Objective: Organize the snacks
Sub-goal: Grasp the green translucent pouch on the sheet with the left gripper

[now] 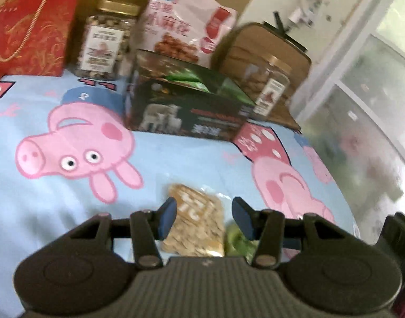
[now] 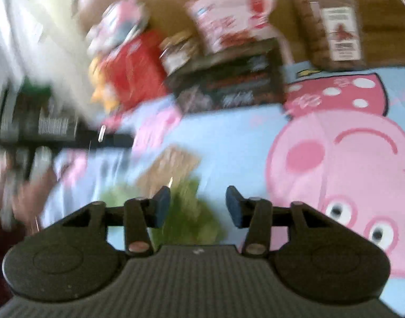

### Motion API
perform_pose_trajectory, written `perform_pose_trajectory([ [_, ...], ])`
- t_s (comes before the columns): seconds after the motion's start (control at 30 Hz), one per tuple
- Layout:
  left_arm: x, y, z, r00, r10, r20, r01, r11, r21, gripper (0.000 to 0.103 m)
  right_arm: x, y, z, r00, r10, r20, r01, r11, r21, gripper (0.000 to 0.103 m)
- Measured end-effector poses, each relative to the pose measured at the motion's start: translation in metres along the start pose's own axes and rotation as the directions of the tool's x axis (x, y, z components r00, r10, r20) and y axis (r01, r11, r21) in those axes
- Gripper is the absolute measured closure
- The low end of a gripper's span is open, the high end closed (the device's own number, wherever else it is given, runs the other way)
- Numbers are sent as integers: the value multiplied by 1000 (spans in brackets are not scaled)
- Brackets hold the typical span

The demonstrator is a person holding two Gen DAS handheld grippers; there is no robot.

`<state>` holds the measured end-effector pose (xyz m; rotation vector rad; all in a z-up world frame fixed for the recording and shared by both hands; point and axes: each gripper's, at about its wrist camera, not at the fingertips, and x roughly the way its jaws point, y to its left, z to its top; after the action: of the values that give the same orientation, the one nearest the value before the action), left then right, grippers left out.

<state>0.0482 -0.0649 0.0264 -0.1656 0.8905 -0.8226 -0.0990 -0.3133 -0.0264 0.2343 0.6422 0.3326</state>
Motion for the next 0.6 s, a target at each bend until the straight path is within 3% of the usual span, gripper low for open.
perform_pose_trajectory([
  [0.03, 0, -2, -1, 1000, -3, -4, 3, 1000, 2, 56, 4, 10, -8, 999, -30, -11, 30, 998, -52, 14],
  [0.07, 0, -5, -3, 1000, -3, -7, 3, 1000, -2, 56, 9, 22, -17, 997, -74, 4, 73, 987, -144, 11],
  [0.13, 0, -7, -3, 1000, 1, -12, -1, 1000, -22, 56, 18, 40, -28, 985, -161, 64, 173, 934, -314, 17],
  [0.2, 1, -9, -4, 1000, 7, -21, -8, 999, -41, 56, 21, 29, -19, 988, -133, 76, 147, 960, -238, 34],
  [0.23, 1, -10, -4, 1000, 9, -25, -10, 999, -46, 56, 21, 22, -13, 980, -173, 100, 190, 959, -209, 45],
  [0.3, 3, -14, -4, 999, 7, -33, -8, 999, -48, 56, 18, 4, -6, 959, -245, 141, 265, 953, -147, 52],
  [0.37, 9, -21, -2, 999, -13, -47, 10, 999, -51, 56, 12, -14, -2, 956, -251, 152, 262, 963, -55, 58],
  [0.5, 39, -44, 4, 993, -58, -100, 53, 997, -52, 56, 1, -28, -6, 956, -236, 174, 233, 972, 36, 59],
  [0.6, 69, -59, 6, 984, -80, -158, 71, 996, -62, 55, -7, -47, -8, 968, -162, 193, 132, 978, 159, 59],
])
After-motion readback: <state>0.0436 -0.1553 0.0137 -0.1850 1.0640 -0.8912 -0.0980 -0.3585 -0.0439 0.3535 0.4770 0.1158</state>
